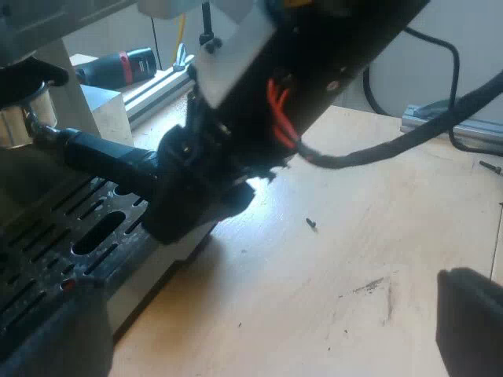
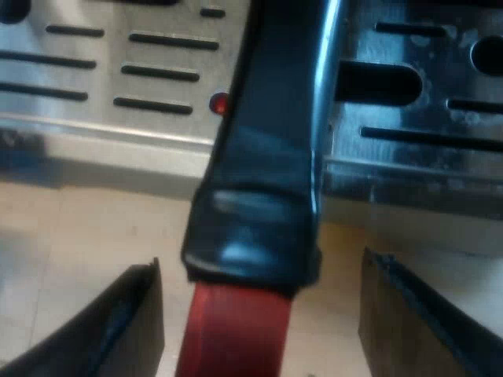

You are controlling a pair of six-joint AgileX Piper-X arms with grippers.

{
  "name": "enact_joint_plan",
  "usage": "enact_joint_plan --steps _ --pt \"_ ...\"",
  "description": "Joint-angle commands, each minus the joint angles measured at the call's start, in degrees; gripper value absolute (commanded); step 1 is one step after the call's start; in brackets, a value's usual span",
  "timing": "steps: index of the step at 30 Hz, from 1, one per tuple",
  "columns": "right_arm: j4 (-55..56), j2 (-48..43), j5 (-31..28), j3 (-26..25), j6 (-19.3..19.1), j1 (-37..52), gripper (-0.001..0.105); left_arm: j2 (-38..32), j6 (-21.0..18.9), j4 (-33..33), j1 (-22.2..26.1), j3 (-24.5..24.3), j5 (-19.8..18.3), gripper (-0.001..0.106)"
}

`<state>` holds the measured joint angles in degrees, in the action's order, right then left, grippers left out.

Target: Grind coffee beans and then tamp

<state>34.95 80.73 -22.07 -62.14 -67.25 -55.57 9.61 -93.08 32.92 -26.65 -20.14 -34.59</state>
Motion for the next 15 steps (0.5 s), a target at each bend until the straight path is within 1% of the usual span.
enact_joint_plan --steps 1,9,12,15 --pt "-0.5 0.8 0.7 -0.4 -1.0 0.6 0.056 0.0 0.0 -0.2 -0.3 -0.2 0.1 0.085" --pt "-0.8 1.4 1.3 -0.2 -1.0 0.9 0.056 0.0 0.0 -0.2 -0.3 -0.2 0.1 0.085" --pt "-0.9 1.4 1.3 -0.2 -1.1 1.4 0.051 0.0 0.0 -0.2 -0.3 -0.2 0.1 0.085" --pt "-0.9 1.4 1.3 -0.2 -1.1 1.4 0.043 0.0 0.0 -0.2 -0.3 -0.2 0.1 0.085"
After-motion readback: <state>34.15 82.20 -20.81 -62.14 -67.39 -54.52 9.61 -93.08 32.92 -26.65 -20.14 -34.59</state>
